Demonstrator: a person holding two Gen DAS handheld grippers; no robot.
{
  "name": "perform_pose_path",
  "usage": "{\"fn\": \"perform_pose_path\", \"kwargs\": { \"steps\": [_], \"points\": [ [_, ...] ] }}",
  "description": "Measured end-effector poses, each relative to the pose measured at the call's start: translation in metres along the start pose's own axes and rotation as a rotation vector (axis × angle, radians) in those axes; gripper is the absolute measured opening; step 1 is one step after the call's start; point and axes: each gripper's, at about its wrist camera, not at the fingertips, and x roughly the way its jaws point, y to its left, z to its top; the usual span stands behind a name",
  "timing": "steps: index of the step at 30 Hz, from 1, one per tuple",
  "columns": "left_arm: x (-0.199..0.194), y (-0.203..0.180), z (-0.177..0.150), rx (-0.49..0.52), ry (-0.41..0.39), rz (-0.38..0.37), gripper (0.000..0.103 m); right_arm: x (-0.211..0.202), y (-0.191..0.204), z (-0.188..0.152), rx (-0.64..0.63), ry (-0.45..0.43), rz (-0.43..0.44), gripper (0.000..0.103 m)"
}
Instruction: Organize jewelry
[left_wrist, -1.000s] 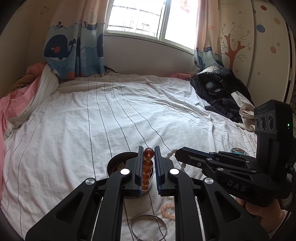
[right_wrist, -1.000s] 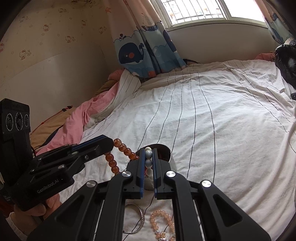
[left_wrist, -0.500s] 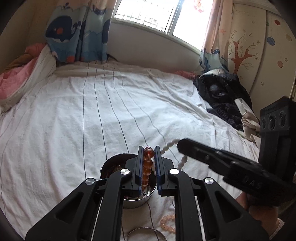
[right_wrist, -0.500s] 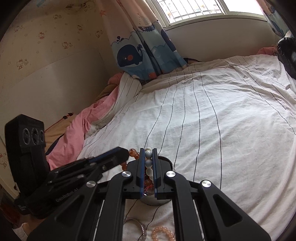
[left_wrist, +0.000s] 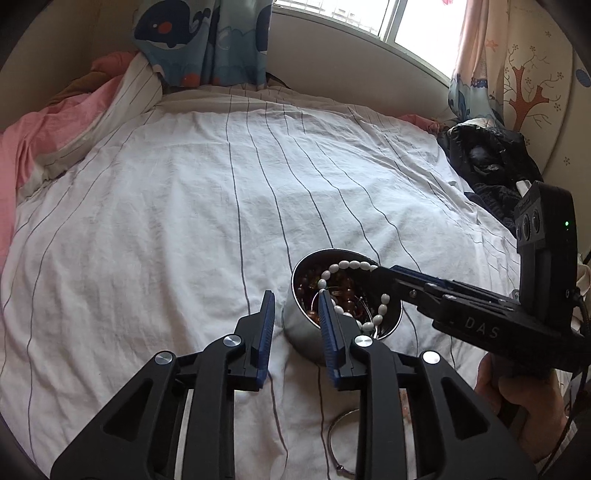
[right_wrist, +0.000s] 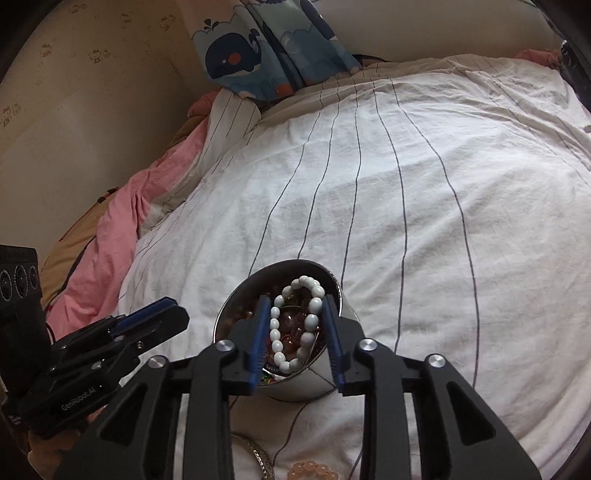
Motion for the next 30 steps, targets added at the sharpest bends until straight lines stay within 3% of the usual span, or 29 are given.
{"fn": "perform_pose_path", "kwargs": {
  "steps": [5,8,19,30],
  "points": [
    [-0.012,-0.011,-0.023,0.041,0.021,0.014,0.035,-0.021,-0.005,-0.01,0.006,-0.031,-0.033,0.039],
    [-0.014,-0.021,-0.039,0.086,0.049,0.019,0.037,-0.032,-0.01,-0.026,0.023,-0.009,-0.056,0.041],
    [-0.033,-0.038,-0.071,0.107,0.073,0.037,0.041,-0.07,-0.013,-0.087,0.053,0.054,-0.114,0.055],
    [-0.021,-0.042,-0.093,0.114,0.13,0.06,0.047,-0.077,-0.019,-0.109,0.033,0.074,-0.243,0.057]
  ]
}}
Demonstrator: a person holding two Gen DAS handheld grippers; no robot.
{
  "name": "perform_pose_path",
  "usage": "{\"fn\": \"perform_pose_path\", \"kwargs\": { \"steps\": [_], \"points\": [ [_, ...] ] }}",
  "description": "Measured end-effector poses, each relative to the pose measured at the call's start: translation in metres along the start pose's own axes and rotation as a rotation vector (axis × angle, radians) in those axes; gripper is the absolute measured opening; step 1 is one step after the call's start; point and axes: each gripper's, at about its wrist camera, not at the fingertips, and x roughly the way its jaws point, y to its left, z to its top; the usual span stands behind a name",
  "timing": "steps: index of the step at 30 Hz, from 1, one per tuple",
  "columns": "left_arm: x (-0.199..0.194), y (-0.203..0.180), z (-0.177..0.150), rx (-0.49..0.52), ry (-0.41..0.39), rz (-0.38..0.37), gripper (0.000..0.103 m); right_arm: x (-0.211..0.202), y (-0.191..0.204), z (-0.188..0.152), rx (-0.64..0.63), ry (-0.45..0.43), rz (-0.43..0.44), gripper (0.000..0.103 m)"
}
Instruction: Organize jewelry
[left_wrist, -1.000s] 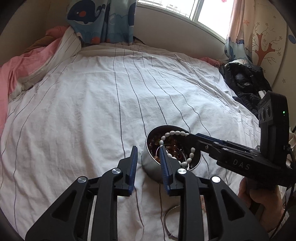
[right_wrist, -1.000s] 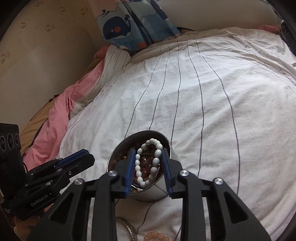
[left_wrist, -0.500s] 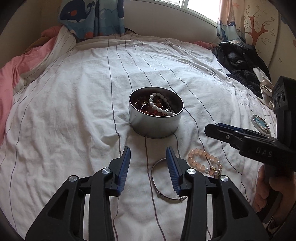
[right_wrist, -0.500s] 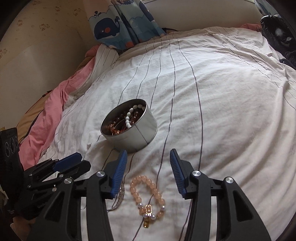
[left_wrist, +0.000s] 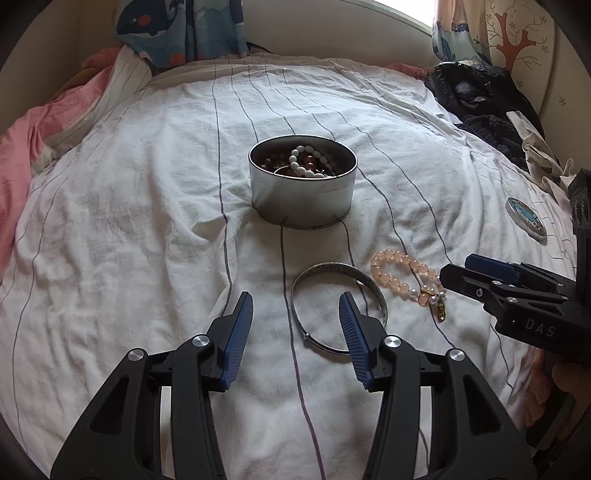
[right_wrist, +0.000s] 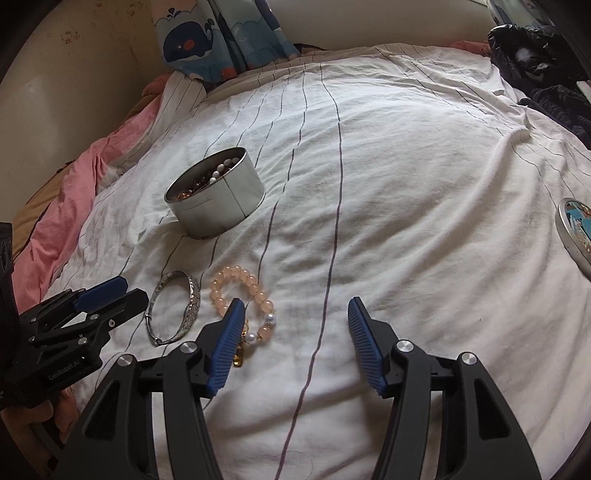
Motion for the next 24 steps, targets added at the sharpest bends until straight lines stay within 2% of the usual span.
{"fn": "perform_pose_path", "kwargs": {
  "steps": [4,7,9,10,11,12,13,15,17,20,22,23,24],
  "points": [
    [0.016,-0.006,0.001,0.019,0.026,0.008,0.049,0.004,0.006,0.0,-0.035,-0.021,-0.034,0.057],
    [0.023,-0.008,0.006,0.038,0.038,0.025,0.051,0.012,0.013,0.005,-0.064,-0.03,-0.024,0.057],
    [0.029,-0.01,0.006,0.063,0.063,0.049,0.051,0.022,0.021,0.005,-0.107,0.008,-0.016,0.056],
    [0.028,-0.011,0.006,0.081,0.064,0.066,0.046,0.027,0.025,0.004,-0.132,0.043,-0.005,0.054],
    [0.025,-0.011,0.005,0.098,0.059,0.101,0.034,0.026,0.028,0.002,-0.151,0.058,0.02,0.043],
    [0.022,-0.009,0.003,0.104,0.054,0.134,0.03,0.023,0.029,0.0,-0.154,0.07,0.056,0.024],
    [0.019,-0.004,0.002,0.092,0.051,0.142,0.03,0.019,0.028,-0.003,-0.148,0.085,0.092,0.015],
    [0.013,0.007,-0.002,0.069,0.048,0.152,0.03,0.012,0.024,-0.007,-0.131,0.082,0.121,0.012],
    [0.006,0.013,-0.004,0.051,0.026,0.109,0.03,0.011,0.024,-0.005,-0.125,0.059,0.095,0.012],
    [0.007,0.012,-0.003,0.058,0.025,0.08,0.037,0.024,0.028,-0.001,-0.136,0.072,0.057,0.023],
    [0.015,0.008,-0.003,0.078,0.043,0.089,0.037,0.031,0.037,-0.002,-0.181,0.084,0.02,0.023],
    [0.017,0.005,-0.004,0.095,0.046,0.093,0.036,0.03,0.039,-0.002,-0.197,0.084,0.023,0.02],
    [0.018,0.003,-0.004,0.105,0.04,0.091,0.033,0.028,0.039,-0.003,-0.2,0.087,0.045,0.009]
  ]
}}
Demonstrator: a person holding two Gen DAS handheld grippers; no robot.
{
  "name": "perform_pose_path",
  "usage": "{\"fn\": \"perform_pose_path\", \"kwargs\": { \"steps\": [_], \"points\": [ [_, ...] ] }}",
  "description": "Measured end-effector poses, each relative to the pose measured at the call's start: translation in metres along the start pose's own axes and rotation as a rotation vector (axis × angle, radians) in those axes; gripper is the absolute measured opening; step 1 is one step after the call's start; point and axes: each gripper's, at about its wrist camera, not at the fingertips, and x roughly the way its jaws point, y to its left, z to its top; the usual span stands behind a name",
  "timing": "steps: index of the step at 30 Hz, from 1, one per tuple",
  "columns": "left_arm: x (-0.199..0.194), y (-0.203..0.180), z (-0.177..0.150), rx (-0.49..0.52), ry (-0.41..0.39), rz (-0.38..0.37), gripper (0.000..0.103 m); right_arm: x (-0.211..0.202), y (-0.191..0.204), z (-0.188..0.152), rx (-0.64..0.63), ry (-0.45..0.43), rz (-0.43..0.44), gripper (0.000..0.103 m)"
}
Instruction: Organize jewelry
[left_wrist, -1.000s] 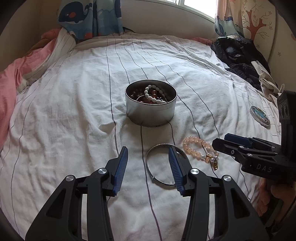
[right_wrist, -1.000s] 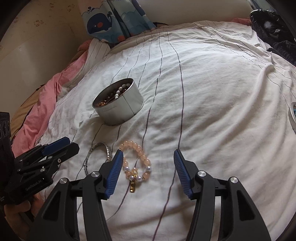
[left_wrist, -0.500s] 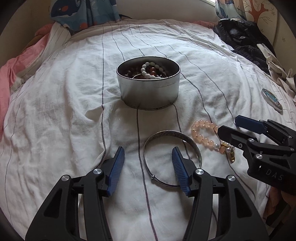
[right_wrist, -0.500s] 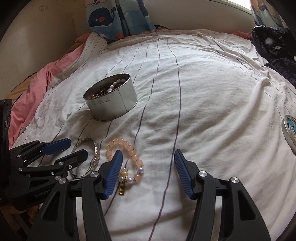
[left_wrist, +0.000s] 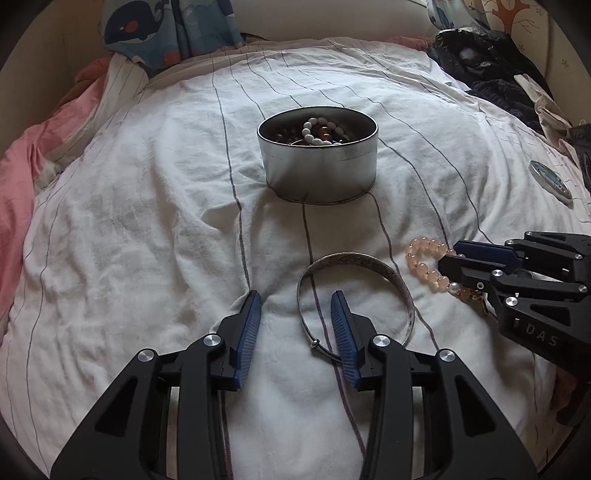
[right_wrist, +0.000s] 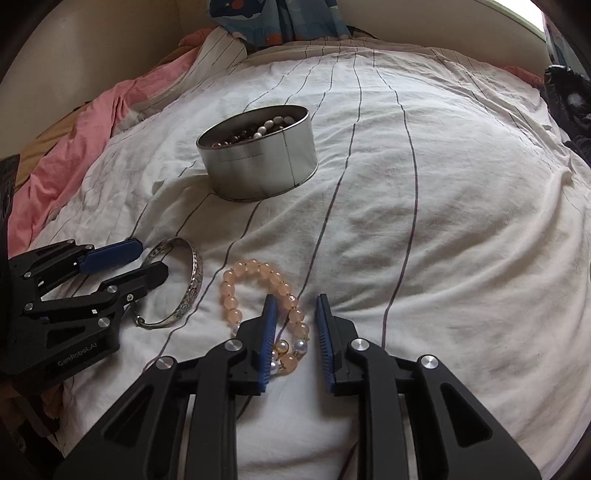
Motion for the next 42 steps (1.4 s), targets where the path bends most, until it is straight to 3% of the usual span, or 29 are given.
{"fn": "perform_pose_path", "kwargs": {
  "steps": [2,6,9,10,12,13,16,20,24,28,29,30,31,32,34,36,37,38,42],
  "points": [
    [-0.005,0.0,-0.002,0.001,-0.02,-0.007,0.007,-0.009,-0.005,-0.002,0.029,-0.033,0.036,0.009],
    [-0.019,0.012,-0.002,-0.052,-0.089,0.008,0.002,-0.024,-0.011,0.001,0.062,-0.112,0.04,0.009],
    [-0.019,0.015,0.0,-0.057,-0.086,-0.026,0.003,-0.018,-0.015,0.002,0.087,-0.084,0.015,0.01],
    [-0.016,0.014,0.0,-0.053,-0.073,-0.037,0.003,-0.016,-0.016,0.002,0.088,-0.071,0.009,0.018],
    [-0.009,0.012,-0.002,-0.043,-0.041,-0.055,0.008,-0.015,-0.013,0.002,0.073,-0.069,-0.014,0.055],
    [-0.005,0.011,-0.003,-0.038,-0.033,-0.06,0.017,-0.014,-0.01,0.002,0.06,-0.068,-0.013,0.055],
    [0.001,0.003,-0.003,0.008,-0.016,-0.057,0.021,-0.002,-0.003,0.0,0.019,-0.016,-0.022,0.052],
    [-0.005,-0.005,-0.004,0.049,-0.049,-0.024,0.002,-0.004,0.0,-0.002,0.0,-0.017,0.002,0.01],
    [-0.026,0.001,-0.004,0.01,-0.128,-0.001,0.002,-0.016,-0.006,-0.002,0.04,-0.069,0.025,0.009],
    [-0.02,0.005,-0.003,0.002,-0.09,-0.02,0.003,-0.014,-0.009,-0.001,0.054,-0.056,0.012,0.009],
    [-0.013,0.005,-0.005,0.003,-0.051,-0.032,0.003,-0.012,-0.009,-0.002,0.057,-0.045,0.006,0.016],
    [-0.007,0.005,-0.006,0.003,-0.023,-0.031,0.003,-0.009,-0.01,-0.003,0.056,-0.033,-0.005,0.04],
    [-0.005,0.005,-0.008,0.001,-0.022,-0.028,0.004,-0.007,-0.009,-0.004,0.048,-0.023,-0.015,0.048],
    [-0.003,0.005,-0.008,0.001,-0.017,-0.028,0.004,-0.004,-0.007,-0.005,0.035,-0.013,-0.027,0.048],
    [0.0,0.005,-0.008,-0.001,-0.007,-0.032,0.004,-0.002,-0.005,-0.005,0.023,-0.003,-0.032,0.043],
    [0.0,0.006,-0.009,-0.001,-0.013,-0.034,0.004,-0.003,-0.01,-0.005,0.053,-0.006,0.004,0.017],
    [-0.001,0.005,-0.009,0.002,-0.02,-0.031,0.004,-0.005,-0.014,-0.005,0.073,-0.012,0.026,0.016],
    [-0.002,0.004,-0.01,0.007,-0.03,-0.027,0.003,-0.007,-0.016,-0.005,0.09,-0.023,0.047,0.009],
    [-0.008,0.002,-0.011,0.014,-0.064,-0.016,0.003,-0.02,-0.019,-0.001,0.126,-0.09,0.096,0.009]
  ]
}}
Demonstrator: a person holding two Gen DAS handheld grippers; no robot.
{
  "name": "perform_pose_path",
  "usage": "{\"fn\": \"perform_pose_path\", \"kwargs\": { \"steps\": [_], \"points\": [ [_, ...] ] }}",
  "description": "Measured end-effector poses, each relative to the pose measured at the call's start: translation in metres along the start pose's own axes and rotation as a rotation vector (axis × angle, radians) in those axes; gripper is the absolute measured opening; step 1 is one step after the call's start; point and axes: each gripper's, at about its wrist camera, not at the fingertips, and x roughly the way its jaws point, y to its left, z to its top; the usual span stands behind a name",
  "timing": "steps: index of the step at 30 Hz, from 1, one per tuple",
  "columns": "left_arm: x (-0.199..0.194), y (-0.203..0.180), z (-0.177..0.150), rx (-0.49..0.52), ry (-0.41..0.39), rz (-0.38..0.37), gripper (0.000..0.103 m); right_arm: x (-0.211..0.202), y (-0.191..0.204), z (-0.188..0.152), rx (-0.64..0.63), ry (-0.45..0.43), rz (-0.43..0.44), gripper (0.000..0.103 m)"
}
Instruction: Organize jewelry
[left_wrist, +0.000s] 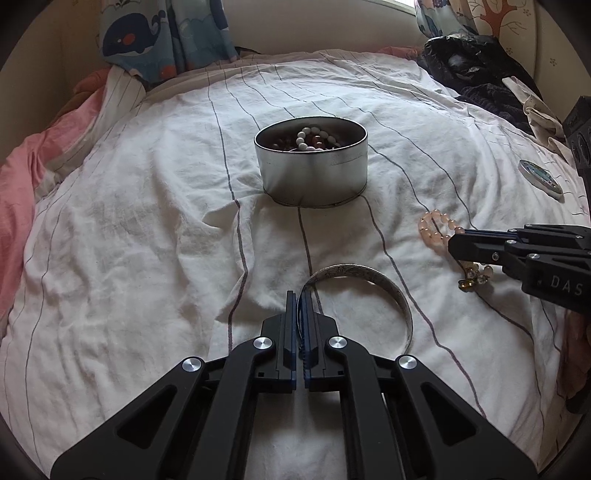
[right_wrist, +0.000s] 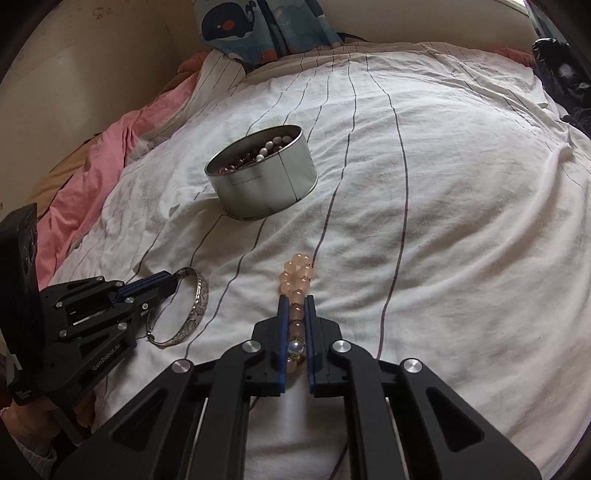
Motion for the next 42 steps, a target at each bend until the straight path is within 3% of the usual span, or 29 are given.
{"fn": "perform_pose_path", "kwargs": {
  "steps": [12,17,19,20,21,22,26,27,28,29,30,35,42],
  "points": [
    [-0.014,0.003,0.009,-0.013,-0.038,-0.023,0.003,-0.015,0.003,0.008,0.02,-0.095,0.051,0.009],
    [-0.012,-0.001,0.01,0.008,-0.031,-0.005,0.003,-0.007,0.002,0.008,0.011,-0.052,0.011,0.009],
    [-0.008,-0.002,0.01,0.011,-0.015,-0.005,0.003,0.001,0.0,0.005,0.008,-0.008,-0.035,0.031],
    [-0.006,-0.002,0.01,0.011,-0.008,-0.002,0.003,0.003,0.001,0.003,0.002,-0.001,-0.044,0.062],
    [-0.005,-0.002,0.009,0.011,-0.002,-0.001,0.003,0.001,0.004,0.003,-0.012,-0.009,-0.06,0.07],
    [-0.003,-0.002,0.009,0.011,0.005,-0.001,0.003,0.0,0.008,0.003,-0.037,-0.024,-0.081,0.071],
    [0.005,-0.002,0.008,0.009,0.036,0.0,0.004,0.021,0.015,-0.007,-0.122,0.082,-0.166,0.068],
    [0.007,-0.002,0.008,0.011,0.044,0.0,0.004,0.022,0.019,-0.007,-0.144,0.08,-0.169,0.051],
    [0.009,-0.002,0.007,0.014,0.052,0.001,0.005,0.022,0.02,-0.008,-0.151,0.082,-0.152,0.045],
    [0.011,-0.003,0.007,0.016,0.058,0.003,0.005,0.021,0.019,-0.008,-0.146,0.077,-0.145,0.026],
    [0.011,-0.003,0.007,0.019,0.059,0.005,0.005,0.02,0.016,-0.008,-0.131,0.076,-0.131,0.015],
    [-0.004,-0.008,0.008,0.041,0.001,-0.019,0.002,0.005,0.0,-0.002,-0.002,0.022,0.003,0.014],
    [-0.028,-0.005,0.026,0.0,-0.063,-0.056,0.003,-0.022,0.003,0.011,0.033,-0.111,0.093,0.009]
  ]
}}
